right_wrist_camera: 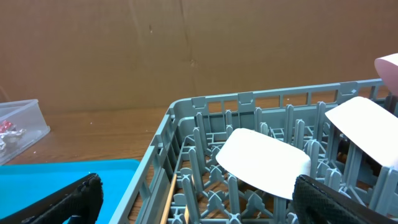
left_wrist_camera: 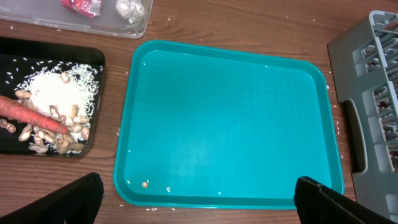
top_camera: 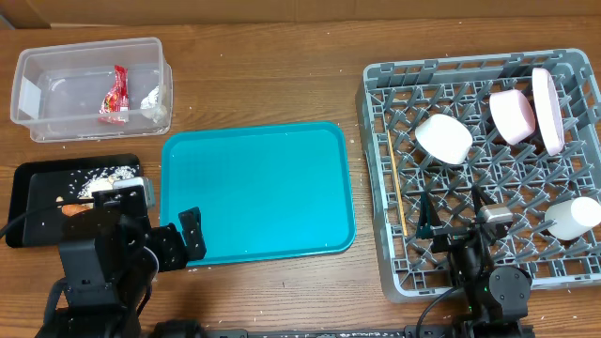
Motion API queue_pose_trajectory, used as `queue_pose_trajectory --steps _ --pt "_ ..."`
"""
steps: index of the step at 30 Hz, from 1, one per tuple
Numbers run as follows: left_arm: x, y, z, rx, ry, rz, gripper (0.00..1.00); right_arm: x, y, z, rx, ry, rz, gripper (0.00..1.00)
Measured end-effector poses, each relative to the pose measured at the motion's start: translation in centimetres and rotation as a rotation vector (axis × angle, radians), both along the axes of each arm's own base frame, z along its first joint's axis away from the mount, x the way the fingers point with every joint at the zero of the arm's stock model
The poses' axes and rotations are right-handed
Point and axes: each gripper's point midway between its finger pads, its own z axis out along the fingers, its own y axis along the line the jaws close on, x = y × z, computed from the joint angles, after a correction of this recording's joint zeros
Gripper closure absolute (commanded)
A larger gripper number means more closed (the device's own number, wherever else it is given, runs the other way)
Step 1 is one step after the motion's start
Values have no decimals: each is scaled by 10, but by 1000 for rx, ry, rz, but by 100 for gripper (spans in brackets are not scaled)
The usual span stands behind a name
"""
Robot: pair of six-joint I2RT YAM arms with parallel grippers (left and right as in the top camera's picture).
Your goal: Sort waste into correct bins and load items into the dishwasher
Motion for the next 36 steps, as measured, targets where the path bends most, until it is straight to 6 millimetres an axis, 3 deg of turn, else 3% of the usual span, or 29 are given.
queue_pose_trajectory --steps 9,16,19,24,27,32,36 --pt "0 1 0 3 2 2 0 0 0 0 0 0 0 0" --pt "-11 6 -7 29 39 28 0 0 0 0 0 0 0 0" --pt "-16 10 -7 49 -16 42 0 0 0 0 0 1 0 0" --pt "-18 13 -23 66 -180 59 0 0 0 0 0 0 0 0" --pt "-14 13 -43 69 -258 62 0 0 0 0 0 1 1 0" --pt "16 15 -69 68 -491 73 0 0 0 0 0 0 0 0" --pt "42 16 -59 69 -718 79 0 0 0 0 0 0 0 0"
